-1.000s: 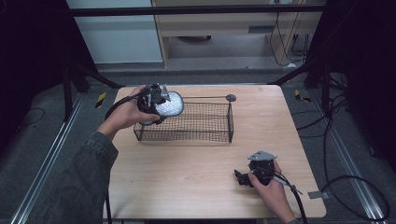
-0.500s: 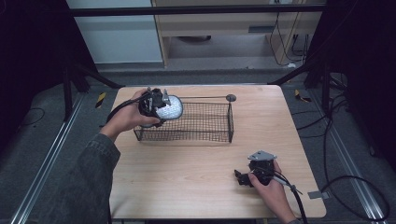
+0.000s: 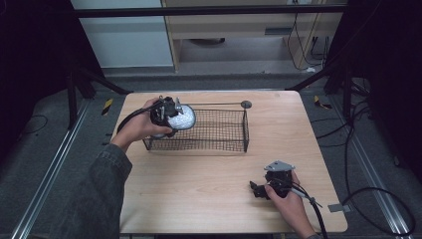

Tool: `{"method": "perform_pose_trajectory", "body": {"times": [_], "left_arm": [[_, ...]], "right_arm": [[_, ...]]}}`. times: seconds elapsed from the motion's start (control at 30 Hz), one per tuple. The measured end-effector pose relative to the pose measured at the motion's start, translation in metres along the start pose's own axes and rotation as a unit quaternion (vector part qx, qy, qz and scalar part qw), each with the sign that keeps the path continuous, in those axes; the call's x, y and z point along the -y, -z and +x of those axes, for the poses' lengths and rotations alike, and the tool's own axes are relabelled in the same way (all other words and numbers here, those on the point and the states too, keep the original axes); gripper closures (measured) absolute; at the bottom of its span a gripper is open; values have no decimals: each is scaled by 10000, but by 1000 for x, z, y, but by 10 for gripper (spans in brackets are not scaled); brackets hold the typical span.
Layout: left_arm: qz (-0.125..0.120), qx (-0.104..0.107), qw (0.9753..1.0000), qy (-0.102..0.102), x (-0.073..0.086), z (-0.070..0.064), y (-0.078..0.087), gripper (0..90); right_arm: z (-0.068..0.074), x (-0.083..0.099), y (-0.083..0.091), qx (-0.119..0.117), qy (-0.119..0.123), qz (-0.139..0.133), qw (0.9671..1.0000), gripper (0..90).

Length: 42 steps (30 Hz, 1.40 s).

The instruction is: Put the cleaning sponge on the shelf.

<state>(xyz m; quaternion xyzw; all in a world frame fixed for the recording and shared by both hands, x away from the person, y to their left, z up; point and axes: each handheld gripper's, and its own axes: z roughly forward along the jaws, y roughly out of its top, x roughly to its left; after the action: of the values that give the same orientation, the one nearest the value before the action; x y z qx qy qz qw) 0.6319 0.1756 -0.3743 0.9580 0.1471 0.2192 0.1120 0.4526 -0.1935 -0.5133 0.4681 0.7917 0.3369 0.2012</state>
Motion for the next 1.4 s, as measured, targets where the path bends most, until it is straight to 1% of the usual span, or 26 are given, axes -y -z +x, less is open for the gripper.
{"method": "perform_pose_trajectory", "body": {"times": [0.03, 0.17, 0.27, 0.33, 0.37, 0.43, 0.5, 0.53, 0.57, 0.6, 0.63, 0.67, 0.7, 0.73, 0.77, 0.83, 0.97, 1.03, 1.07, 1.1, 1.17, 1.23, 1.3, 1.4], "left_arm": [[-34, 17, 10000, 19, 1, 0, -1, 139], [9, 6, 10000, 25, 0, 0, -4, 140], [-10, 33, 10000, 46, 0, 2, -5, 141], [-16, 7, 10000, 35, 1, 3, -5, 141], [-25, 48, 10000, 31, 1, 3, -6, 142], [10, 51, 10000, 23, 2, 3, -8, 142], [19, 10, 10000, 21, 2, 4, -9, 144], [-39, 76, 10000, -9, 3, 4, -7, 173], [-168, -140, 9997, 58, 4, 6, -4, 644], [-175, -227, 9994, 186, 4, 10, -2, 621], [-446, -86, 9985, 307, 5, 12, 0, 640], [-550, 100, 9978, 358, 5, 13, 1, 568], [-498, 58, 9984, 275, 5, 12, 1, 513], [-339, -42, 9993, 174, 4, 10, 0, 512], [-328, 20, 9993, 161, 5, 9, -1, 490], [-263, 58, 9994, 210, 6, 8, -2, 481], [-350, 72, 9988, 343, 8, 11, 1, 469], [-369, 49, 9987, 335, 9, 11, 3, 470], [-422, 31, 9983, 394, 9, 11, 5, 472], [-484, 66, 9978, 442, 9, 11, 7, 473], [-556, 87, 9974, 456, 10, 10, 10, 476], [-602, 50, 9971, 460, 10, 8, 14, 476], [-691, 65, 9963, 514, 9, 6, 19, 477], [-787, 48, 9955, 532, 9, 2, 25, 476]], "right_arm": [[0, 0, 0, 5, 2, -1, 10000, 4], [0, 0, 0, 0, 1, -1, 10000, 4], [0, 0, 0, 3, 2, 0, 10000, 4], [0, 0, 0, 1, 15, -3, 10000, 4], [0, 0, 0, 4, 2, 1, 10000, 4], [0, 0, 0, 1, 17, -4, 10000, 4], [0, 0, 0, 1, 15, -2, 10000, 4], [0, 0, 0, 1, 16, -3, 10000, 4], [0, 0, 0, 1, 15, -4, 10000, 4], [0, 0, 0, 2, 16, -4, 10000, 4], [0, 0, 0, 1, 2, -1, 10000, 4], [0, 0, 0, 4, 1, 0, 10000, 4], [0, 0, 0, 1, 2, -1, 10000, 4], [0, 0, 0, -2, 15, -4, 10000, 4], [0, 0, 0, 2, 5, -2, 10000, 4], [0, 0, 0, -3, 4, -2, 10000, 4], [0, 0, 0, 5, 3, 1, 10000, 4], [0, 0, 0, 5, 5, 0, 10000, 4], [0, 0, 0, -1, 14, -6, 10000, 4], [0, 0, 0, 5, 3, 2, 10000, 4], [0, 0, 0, 3, 1, 0, 10000, 4], [0, 0, 0, 5, 2, 0, 10000, 4], [0, 0, 0, 6, 8, 3, 10000, 4], [0, 0, 0, 2, 3, 0, 10000, 4]]}}
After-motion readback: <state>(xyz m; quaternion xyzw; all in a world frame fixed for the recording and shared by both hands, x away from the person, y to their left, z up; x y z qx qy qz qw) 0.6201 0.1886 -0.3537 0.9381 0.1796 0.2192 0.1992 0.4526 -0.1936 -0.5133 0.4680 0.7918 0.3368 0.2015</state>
